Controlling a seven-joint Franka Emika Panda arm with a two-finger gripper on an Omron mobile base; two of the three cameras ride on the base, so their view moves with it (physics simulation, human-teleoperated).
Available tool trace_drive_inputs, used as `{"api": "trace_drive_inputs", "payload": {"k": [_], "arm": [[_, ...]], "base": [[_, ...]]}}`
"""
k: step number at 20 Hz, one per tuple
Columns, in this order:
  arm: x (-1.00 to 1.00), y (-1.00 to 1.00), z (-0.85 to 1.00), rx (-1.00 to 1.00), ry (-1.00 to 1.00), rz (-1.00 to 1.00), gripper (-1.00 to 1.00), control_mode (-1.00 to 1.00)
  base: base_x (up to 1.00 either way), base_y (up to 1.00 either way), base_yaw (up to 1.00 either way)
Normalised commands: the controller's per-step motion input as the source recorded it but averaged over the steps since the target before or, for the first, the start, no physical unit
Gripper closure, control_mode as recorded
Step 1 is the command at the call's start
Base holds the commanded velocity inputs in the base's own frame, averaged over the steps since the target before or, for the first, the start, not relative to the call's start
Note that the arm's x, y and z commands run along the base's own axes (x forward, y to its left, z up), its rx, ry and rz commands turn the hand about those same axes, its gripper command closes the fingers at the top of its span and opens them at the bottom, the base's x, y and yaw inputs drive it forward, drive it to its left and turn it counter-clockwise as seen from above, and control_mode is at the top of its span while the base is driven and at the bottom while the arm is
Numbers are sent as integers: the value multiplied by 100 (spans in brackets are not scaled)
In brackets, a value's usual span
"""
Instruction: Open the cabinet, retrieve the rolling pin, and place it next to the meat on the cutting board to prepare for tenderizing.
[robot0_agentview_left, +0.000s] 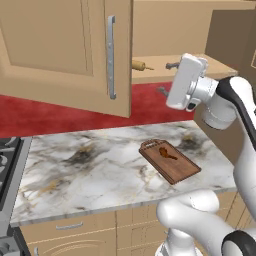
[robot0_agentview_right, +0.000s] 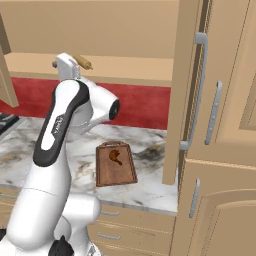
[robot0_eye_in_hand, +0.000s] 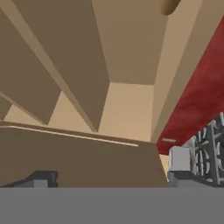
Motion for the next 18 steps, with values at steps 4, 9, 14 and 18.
{"api": "trace_drive_inputs", "payload": {"k": [4,9,14,18], "arm": [[8,44,0,4,1,17,-100,-100],[1,50,0,1,2,12,-100,-100],[0,53,0,0,2,6,-100,-100],[-5,57,0,0,3,5,-100,-100]], "base": [[0,0,0],[0,0,0],[0,0,0],[0,0,0]]}}
